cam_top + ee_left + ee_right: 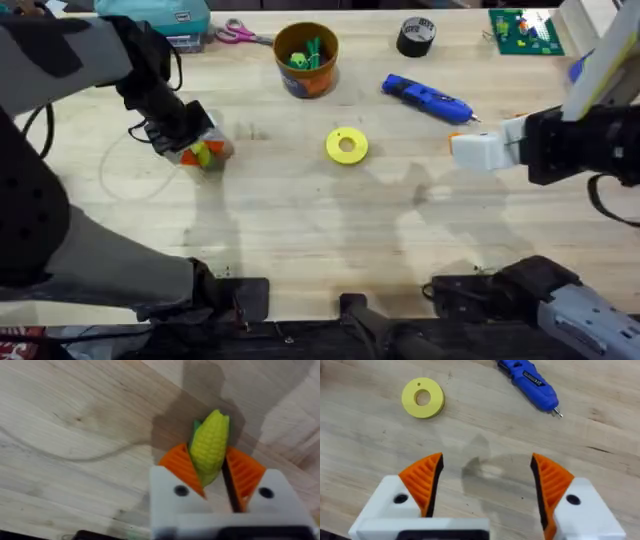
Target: Pick up the gripper from the table and insert it into the empty holder that is missing its gripper. Then pick up a screw, insert it into the mounting hole, and use the screwdriver to tighten it. Finally, clean up the table by picking up the vegetable and placing it into the bucket.
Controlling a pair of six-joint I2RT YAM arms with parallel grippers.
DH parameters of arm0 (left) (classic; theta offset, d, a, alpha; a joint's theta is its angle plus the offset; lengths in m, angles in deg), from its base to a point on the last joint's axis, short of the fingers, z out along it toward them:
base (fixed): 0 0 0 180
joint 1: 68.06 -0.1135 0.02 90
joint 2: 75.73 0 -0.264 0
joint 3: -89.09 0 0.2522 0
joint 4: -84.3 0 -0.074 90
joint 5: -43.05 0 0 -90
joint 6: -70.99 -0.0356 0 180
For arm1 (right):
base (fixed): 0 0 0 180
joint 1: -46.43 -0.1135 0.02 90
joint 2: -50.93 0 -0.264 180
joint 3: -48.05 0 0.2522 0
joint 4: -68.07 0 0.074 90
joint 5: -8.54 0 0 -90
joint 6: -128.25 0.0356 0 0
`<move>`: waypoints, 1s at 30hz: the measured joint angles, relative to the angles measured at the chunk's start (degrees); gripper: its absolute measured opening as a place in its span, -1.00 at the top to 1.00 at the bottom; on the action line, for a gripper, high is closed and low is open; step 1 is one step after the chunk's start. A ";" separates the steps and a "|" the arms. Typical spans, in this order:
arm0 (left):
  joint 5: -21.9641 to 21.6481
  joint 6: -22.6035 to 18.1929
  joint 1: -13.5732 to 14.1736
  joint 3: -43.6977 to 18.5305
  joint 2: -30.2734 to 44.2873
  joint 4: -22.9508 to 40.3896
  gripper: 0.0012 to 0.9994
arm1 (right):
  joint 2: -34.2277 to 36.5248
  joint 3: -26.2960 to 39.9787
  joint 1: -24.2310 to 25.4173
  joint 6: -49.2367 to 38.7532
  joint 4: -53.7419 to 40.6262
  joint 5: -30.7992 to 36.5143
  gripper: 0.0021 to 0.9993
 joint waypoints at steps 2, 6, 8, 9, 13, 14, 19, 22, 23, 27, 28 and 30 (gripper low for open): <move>-0.02 0.01 0.00 -0.04 -0.04 -0.04 0.76 | 0.00 0.00 0.00 0.00 0.00 0.00 -0.99; -0.06 0.02 0.00 -0.15 -0.04 -0.04 0.96 | 0.00 0.00 0.00 0.00 0.00 0.00 -0.99; -0.06 0.01 0.00 -0.17 -0.04 -0.02 0.96 | 0.00 0.00 0.00 0.00 0.00 0.00 -0.99; 0.02 0.02 0.00 -0.38 -0.04 0.16 0.96 | 0.00 0.00 0.00 0.00 0.00 0.00 -1.00; 1.80 0.02 0.00 -3.66 -0.02 2.20 0.96 | 0.00 0.00 0.00 0.00 0.00 0.00 -0.99; 2.58 0.00 0.00 -5.48 -0.02 2.44 0.96 | -0.02 0.00 0.00 0.00 0.00 0.00 -0.99; 7.73 -0.24 0.50 -15.84 -0.02 2.23 0.96 | 0.00 0.00 0.00 0.00 0.00 0.00 -0.99; 9.15 -0.27 2.54 -21.53 -0.02 1.60 0.96 | 0.00 0.00 0.00 0.00 0.00 0.00 -0.99; 9.42 -0.27 3.80 -23.39 -0.02 0.92 0.96 | 0.00 0.00 0.00 0.00 0.00 0.00 -0.99; 10.17 -0.27 9.65 -27.01 -0.02 -5.19 0.96 | 0.00 0.00 0.00 0.00 0.00 0.00 -0.99; 10.36 -0.27 11.51 -27.40 -0.02 -7.70 0.96 | 0.00 0.00 0.00 0.00 0.00 0.00 -0.99; 10.37 -0.27 14.93 -27.50 -0.03 -11.69 0.96 | 0.00 0.00 0.00 0.00 0.00 0.00 -0.99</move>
